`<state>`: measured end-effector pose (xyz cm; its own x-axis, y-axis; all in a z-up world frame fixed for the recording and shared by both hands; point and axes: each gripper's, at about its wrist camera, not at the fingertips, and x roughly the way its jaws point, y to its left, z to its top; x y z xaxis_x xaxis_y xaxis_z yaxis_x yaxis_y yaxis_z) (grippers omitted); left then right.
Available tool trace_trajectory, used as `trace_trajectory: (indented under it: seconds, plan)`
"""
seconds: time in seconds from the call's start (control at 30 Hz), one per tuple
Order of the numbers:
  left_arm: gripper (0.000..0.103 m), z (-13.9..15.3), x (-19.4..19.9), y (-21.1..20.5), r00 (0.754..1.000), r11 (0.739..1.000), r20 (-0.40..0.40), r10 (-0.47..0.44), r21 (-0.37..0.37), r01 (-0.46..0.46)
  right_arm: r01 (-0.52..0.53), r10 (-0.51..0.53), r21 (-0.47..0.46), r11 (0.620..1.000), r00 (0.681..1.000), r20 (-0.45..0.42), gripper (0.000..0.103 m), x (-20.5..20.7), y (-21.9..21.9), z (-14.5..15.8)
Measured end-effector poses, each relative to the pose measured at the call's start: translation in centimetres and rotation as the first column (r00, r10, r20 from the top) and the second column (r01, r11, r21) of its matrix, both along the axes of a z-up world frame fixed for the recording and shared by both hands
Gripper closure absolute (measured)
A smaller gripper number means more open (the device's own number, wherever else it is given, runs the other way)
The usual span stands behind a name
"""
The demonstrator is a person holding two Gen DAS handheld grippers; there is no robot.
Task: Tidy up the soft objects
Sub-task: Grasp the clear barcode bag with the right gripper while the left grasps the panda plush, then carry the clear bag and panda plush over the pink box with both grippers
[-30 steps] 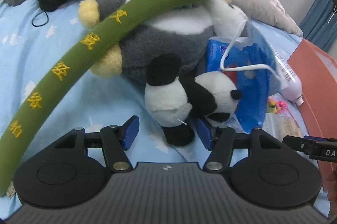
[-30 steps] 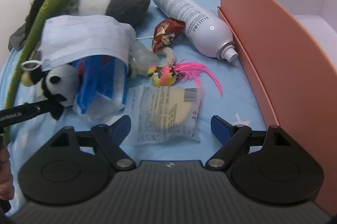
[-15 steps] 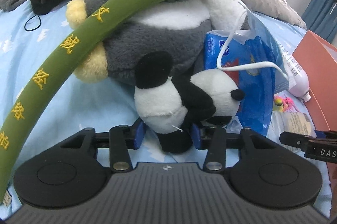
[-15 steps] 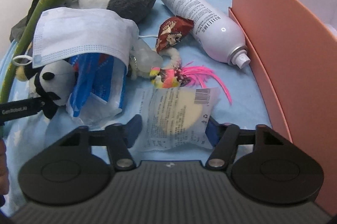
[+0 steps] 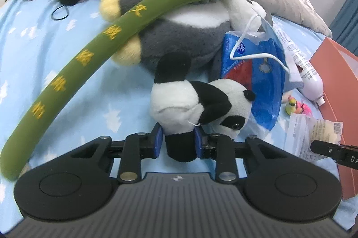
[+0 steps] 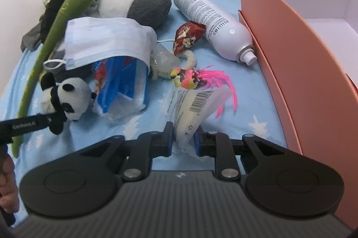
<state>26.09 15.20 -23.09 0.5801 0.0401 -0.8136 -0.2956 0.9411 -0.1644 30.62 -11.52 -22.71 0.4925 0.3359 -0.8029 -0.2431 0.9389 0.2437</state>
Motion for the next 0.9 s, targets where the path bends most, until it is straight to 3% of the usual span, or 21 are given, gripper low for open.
trace_trajectory:
  seconds: [0.5, 0.9]
  plan:
    - [0.073, 2.3, -8.0, -2.7, 1.000, 1.000, -0.012, 0.022, -0.018, -0.022, 0.003, -0.004, 0.033, 0.999, 1.000, 0.013, 0.084, -6.5, -1.5, 2.5]
    - [0.073, 4.9, -12.7, -4.5, 0.999, 0.999, 0.028, 0.015, -0.031, -0.014, -0.004, 0.001, 0.041, 0.999, 0.998, 0.066, 0.084, -10.9, -2.5, 5.2]
